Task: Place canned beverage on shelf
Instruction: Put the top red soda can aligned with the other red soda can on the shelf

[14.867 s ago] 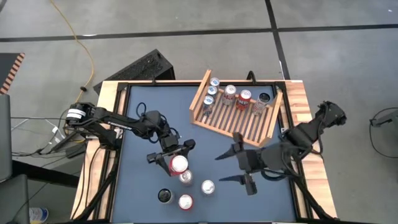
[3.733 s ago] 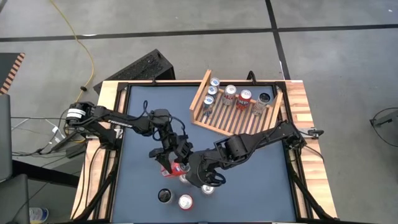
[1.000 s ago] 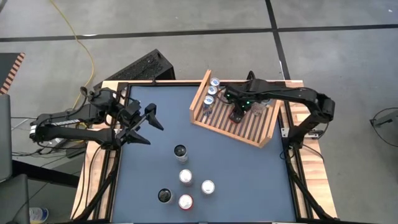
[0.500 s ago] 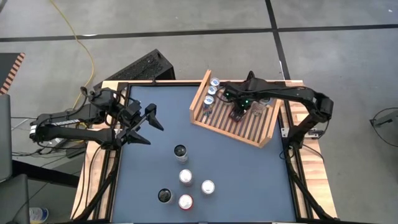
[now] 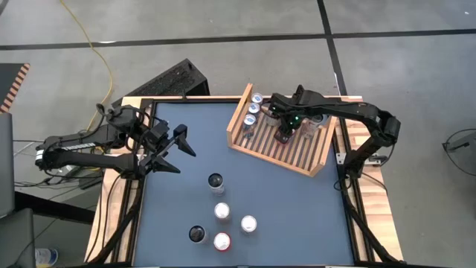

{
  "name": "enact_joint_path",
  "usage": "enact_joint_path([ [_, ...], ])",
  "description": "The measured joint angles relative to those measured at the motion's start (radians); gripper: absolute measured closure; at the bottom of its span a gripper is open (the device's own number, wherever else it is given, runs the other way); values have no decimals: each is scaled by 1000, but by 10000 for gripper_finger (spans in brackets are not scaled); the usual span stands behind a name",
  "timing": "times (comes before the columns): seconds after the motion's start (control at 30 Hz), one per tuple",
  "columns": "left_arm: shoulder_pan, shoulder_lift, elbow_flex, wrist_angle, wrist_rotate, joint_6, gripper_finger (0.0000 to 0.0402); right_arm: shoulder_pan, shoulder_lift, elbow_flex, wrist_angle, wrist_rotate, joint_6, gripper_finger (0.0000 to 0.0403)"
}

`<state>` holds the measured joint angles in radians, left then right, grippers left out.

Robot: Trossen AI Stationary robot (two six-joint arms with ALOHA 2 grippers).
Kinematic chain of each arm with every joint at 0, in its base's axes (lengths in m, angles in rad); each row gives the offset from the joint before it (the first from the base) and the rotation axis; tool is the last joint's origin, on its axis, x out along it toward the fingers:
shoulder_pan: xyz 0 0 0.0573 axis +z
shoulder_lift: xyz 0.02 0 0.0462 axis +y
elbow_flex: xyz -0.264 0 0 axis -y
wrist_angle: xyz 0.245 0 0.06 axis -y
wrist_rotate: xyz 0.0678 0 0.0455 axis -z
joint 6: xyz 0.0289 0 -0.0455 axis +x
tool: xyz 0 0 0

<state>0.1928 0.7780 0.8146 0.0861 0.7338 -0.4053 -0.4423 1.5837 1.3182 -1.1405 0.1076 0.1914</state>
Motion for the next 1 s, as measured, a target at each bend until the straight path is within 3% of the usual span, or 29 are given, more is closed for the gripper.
enact_joint_path([
  [0.27, 0, 0, 0, 1, -2, 0, 68, 2, 0, 0, 6, -4, -15, 147],
  [1.0, 0, 0, 0, 2, -14, 13, 68, 3, -5, -68, 38, 1, -20, 142],
])
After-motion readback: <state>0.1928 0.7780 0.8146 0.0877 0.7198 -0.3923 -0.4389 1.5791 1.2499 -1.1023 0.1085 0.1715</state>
